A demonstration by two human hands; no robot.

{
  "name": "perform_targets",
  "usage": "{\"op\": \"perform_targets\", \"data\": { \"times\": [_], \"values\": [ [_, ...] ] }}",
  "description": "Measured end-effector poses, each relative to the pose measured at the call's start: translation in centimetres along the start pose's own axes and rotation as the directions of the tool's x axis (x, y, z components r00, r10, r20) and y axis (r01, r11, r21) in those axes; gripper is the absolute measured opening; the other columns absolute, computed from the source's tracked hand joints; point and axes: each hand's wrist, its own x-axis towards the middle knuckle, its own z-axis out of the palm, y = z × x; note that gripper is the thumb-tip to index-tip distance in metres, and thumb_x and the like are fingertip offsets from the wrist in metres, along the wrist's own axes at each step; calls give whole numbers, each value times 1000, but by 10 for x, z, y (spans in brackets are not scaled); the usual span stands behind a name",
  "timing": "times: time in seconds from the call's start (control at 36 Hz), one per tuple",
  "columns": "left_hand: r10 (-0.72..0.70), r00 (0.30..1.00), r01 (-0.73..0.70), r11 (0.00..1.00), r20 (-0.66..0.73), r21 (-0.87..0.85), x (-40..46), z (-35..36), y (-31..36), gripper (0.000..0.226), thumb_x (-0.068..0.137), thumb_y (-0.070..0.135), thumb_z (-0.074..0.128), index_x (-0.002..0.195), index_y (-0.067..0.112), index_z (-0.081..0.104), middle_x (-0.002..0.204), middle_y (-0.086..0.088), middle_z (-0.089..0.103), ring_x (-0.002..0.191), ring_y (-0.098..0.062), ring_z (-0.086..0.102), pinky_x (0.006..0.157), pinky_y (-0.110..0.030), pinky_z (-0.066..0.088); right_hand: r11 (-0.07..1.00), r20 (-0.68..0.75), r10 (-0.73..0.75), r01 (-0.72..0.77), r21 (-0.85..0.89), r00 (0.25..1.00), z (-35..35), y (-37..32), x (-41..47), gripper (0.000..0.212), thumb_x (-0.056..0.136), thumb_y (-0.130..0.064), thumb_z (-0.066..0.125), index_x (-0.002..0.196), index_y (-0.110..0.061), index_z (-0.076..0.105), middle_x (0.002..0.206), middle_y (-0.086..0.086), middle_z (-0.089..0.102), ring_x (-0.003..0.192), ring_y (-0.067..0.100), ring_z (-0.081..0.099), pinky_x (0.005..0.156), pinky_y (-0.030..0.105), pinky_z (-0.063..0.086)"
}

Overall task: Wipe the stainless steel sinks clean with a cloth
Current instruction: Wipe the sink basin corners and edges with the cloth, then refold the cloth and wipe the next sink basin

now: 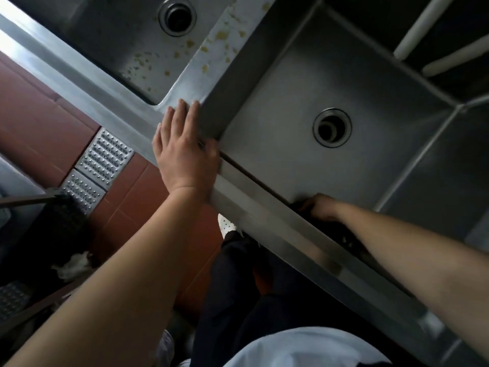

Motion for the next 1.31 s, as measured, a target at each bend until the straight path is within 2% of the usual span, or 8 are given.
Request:
{"op": "perform_targets", "data": {
  "times": [0.11,0.19,0.36,0.53,0.72,1.03,1.22,1.31],
  "values": [
    [8,999,-10,999,39,31,2,-1,0,69,89,31,55,153,32,30,163,2,25,151,-19,14,122,-41,9,960,97,249,-232,-159,964,7,61,-45,36,93,-4,49,126,-1,63,127,16,64,105,26,63,75,30,53],
    [-2,996,1,1000,89,12,4,-4,1,70,89,28,56,154,29,29,164,0,21,152,-20,11,122,-42,8,981,70,169,-162,-103,983,-1,63,-71,36,93,-14,56,128,-9,63,129,10,63,120,30,59,96,32,49],
    [-66,955,82,996,290,-42,3,-30,24,62,87,22,65,146,17,46,154,-10,38,141,-35,35,117,-46,30,945,83,-123,91,313,989,-47,36,-128,53,88,8,52,125,-26,67,130,1,59,113,21,57,84,22,49],
    [105,870,192,828,482,-527,-37,-78,68,47,88,1,65,129,23,60,124,-7,66,95,-13,64,87,-33,53,272,-290,-486,458,847,825,-73,1,-217,57,81,15,52,114,-28,72,127,-2,64,113,19,63,81,27,57],
    [485,529,529,453,696,-717,-52,-121,94,65,79,24,75,139,30,51,131,1,65,125,-17,58,106,-37,42,-255,-539,-599,498,829,592,-58,-51,-288,56,78,-19,75,131,-20,57,121,9,61,104,28,63,85,38,57],
    [674,626,246,307,393,-919,5,-191,50,45,76,-9,74,113,14,62,95,-12,70,88,-26,69,77,-34,58,-19,-755,-289,785,620,589,-33,-174,-330,49,77,-6,72,125,-4,62,119,17,68,112,31,65,89,34,56],
    [778,579,-84,355,244,-931,48,-236,11,36,75,6,82,106,22,72,101,-2,73,96,-18,69,78,-30,59,364,-923,-107,878,310,370,-11,-255,-342,35,78,2,76,105,-19,69,96,-1,71,94,12,67,81,25,56],
    [867,430,-161,348,252,-924,63,-245,1,52,72,10,85,118,25,66,106,11,71,101,-11,68,85,-28,57,379,-967,-37,899,221,253,-3,-277,-344,32,79,-2,74,95,-30,72,88,-9,71,88,8,67,76,25,53]
  ]
}}
